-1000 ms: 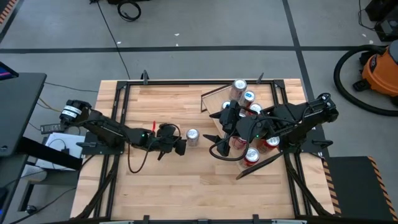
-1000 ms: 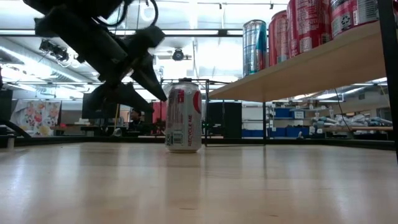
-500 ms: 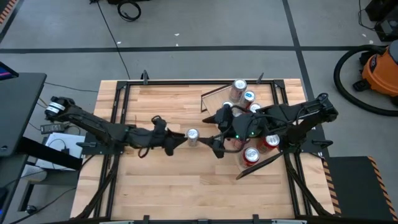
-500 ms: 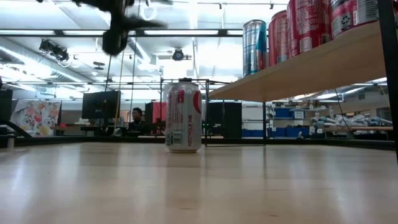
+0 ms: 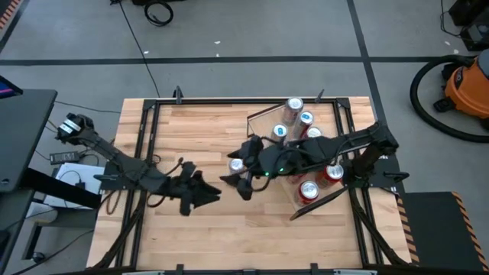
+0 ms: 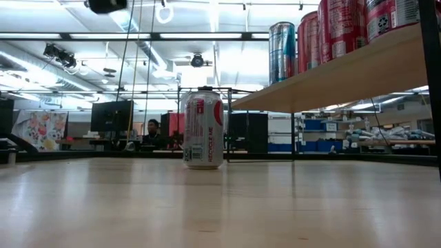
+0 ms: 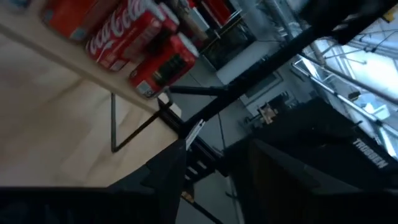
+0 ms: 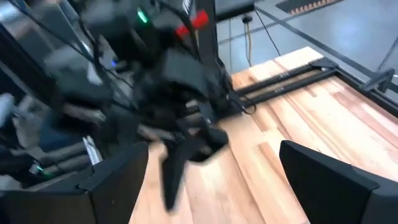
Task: Place canned beverage on shelf
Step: Put the silver soda can on the shelf aligned with the other silver can
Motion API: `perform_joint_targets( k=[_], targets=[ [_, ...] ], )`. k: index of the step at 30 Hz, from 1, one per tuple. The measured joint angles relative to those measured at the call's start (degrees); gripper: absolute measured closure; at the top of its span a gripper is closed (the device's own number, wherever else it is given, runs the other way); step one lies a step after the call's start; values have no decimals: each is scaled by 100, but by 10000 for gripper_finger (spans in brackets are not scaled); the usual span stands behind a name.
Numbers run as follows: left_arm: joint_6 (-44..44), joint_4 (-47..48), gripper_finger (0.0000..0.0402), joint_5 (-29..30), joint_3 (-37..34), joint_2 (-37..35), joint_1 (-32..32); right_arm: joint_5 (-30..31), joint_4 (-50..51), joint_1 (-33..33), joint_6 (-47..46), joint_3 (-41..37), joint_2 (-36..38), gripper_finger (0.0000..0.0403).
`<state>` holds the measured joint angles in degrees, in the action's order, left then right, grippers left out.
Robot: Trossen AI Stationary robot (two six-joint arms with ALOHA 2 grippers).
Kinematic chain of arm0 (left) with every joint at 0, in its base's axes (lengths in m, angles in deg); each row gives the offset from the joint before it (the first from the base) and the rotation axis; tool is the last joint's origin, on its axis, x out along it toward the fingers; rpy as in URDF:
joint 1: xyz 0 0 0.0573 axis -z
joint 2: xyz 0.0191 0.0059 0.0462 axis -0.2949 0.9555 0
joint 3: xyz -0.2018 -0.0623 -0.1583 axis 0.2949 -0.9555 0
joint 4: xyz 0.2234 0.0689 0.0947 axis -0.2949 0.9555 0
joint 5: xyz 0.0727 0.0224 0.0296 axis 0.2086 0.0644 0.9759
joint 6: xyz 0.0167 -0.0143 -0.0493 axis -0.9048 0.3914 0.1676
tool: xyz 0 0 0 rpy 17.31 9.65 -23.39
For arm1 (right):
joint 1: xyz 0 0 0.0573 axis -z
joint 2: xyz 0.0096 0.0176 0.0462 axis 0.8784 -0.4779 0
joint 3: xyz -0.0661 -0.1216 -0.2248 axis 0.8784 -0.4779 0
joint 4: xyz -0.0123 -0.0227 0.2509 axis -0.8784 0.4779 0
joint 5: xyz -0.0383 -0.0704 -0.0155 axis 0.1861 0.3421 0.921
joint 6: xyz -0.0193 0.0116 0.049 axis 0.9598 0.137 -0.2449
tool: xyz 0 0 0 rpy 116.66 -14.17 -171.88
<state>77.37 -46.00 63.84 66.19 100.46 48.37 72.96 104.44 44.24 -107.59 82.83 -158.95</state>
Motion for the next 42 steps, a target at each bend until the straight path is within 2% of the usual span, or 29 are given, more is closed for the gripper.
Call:
perform_joint_targets(
  k=[4, 7, 13, 16, 24, 27, 35, 42],
  targets=[
    [-278, 379, 216, 791, 0, -228, 416, 98, 493, -69, 7, 533, -367, 29],
    [-301, 753, 216, 1162, 0, -401, 590, 95, 868, -63, -83, 998, -664, 29],
    [-176, 1709, 216, 1490, 2, -654, 713, -265, 1705, 2, 308, 1807, -1215, 29],
    [29, 2377, 216, 1596, 2, -748, 676, -563, 2147, 140, 718, 1925, -1366, 29],
    [1341, 4438, 216, 1271, 0, -764, 437, -1125, 2627, 683, 1656, 1626, -1380, 29],
    [1485, 4932, 216, 1236, 0, -764, 314, -1281, 2504, 897, 2151, 1393, -1371, 29],
    [1494, 5072, 216, 1225, 0, -764, -173, -1798, 2302, 1291, 3012, 721, -1382, 12],
    [1102, 5254, 216, 1201, 0, -764, -599, -1838, 1433, 1465, 3440, -13, -1378, 4]
  ],
)
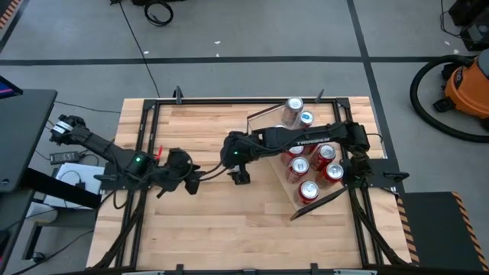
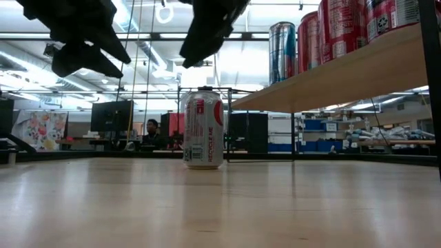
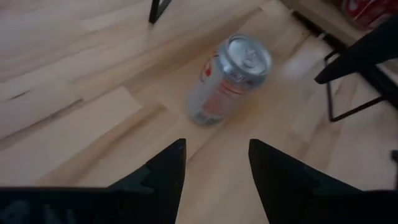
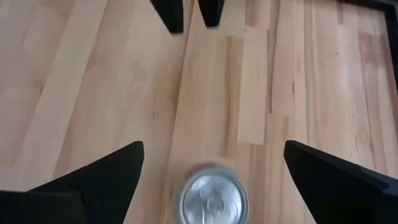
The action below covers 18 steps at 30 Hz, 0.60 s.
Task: Place canned beverage on shelf
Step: Put the silver soda can on the shelf aligned with the other silver can
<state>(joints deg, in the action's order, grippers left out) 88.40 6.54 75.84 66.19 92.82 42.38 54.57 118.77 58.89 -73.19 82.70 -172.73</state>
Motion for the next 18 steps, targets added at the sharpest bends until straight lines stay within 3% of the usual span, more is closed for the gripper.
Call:
perform_joint_targets(
  k=[6, 18],
  targets=[
    [-75, 317, 216, -440, 0, 0, -207, 96, -339, 114, -69, -425, 2, 4],
    [-359, 493, 216, -488, 0, 0, -577, -151, -350, 126, 195, -987, 2, 6]
  ],
)
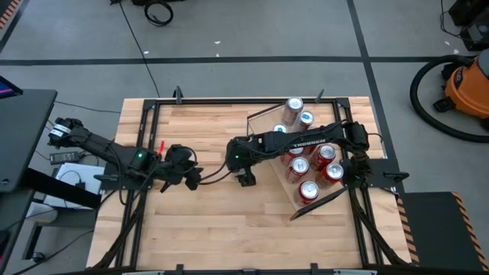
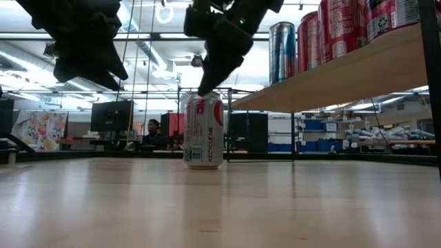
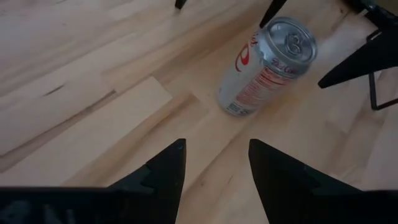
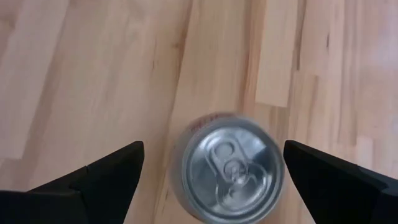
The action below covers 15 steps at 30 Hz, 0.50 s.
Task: Place canned beverage on shelf
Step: Put the silver soda can on the shelf aligned with the other silver can
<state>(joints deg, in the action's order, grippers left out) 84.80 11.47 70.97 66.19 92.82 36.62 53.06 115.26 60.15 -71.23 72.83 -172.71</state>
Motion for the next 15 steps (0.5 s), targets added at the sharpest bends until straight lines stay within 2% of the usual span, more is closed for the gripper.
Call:
perform_joint_targets(
  k=[6, 15],
  targets=[
    [-20, 1, 216, 0, 0, 0, -7, 2, -8, 4, -2, -259, 4, 10],
    [1, 1, 216, 0, 0, 0, -7, 0, -217, 0, -2, -360, 4, 39]
  ],
)
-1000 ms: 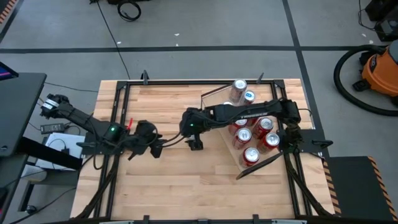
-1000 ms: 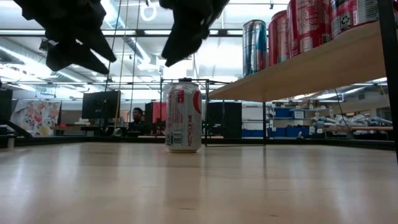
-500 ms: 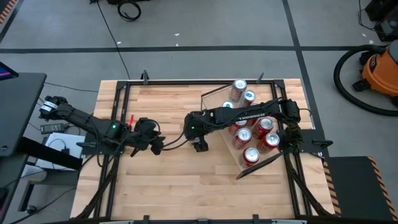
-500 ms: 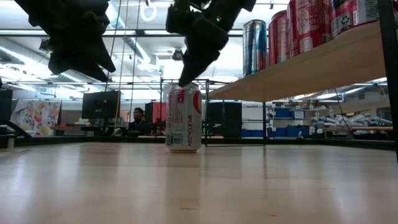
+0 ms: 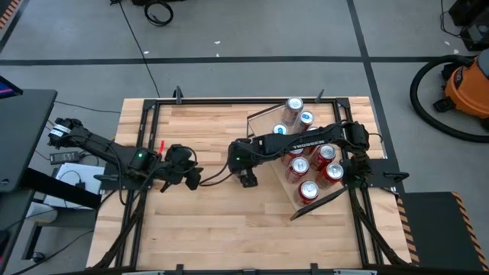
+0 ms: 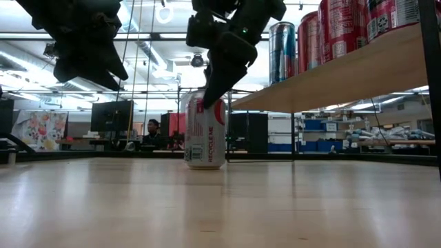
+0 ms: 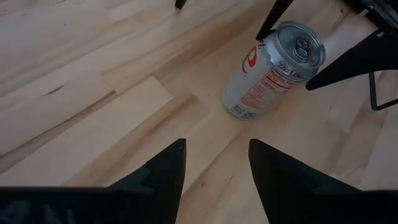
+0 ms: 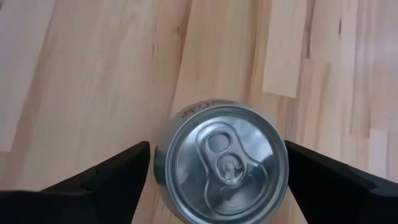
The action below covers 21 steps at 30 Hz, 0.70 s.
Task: Place canned beverage on shelf
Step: Put the silver soda can on the shelf aligned with the other silver can
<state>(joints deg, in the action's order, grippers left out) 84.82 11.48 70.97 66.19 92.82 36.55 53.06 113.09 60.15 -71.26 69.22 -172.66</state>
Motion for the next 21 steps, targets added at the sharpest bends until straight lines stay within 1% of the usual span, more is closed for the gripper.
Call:
perform_joint_targets(
  k=[9, 12, 21],
  targets=[
    [4, -18, 216, 0, 0, 0, 0, 0, -82, 0, 0, 0, 4, 91],
    [4, -55, 216, 0, 0, 0, 0, 0, -16, 0, 0, 45, 11, 94],
    [-4, -57, 216, 0, 0, 0, 0, -11, 354, 38, -2, 682, 15, 91]
  ],
)
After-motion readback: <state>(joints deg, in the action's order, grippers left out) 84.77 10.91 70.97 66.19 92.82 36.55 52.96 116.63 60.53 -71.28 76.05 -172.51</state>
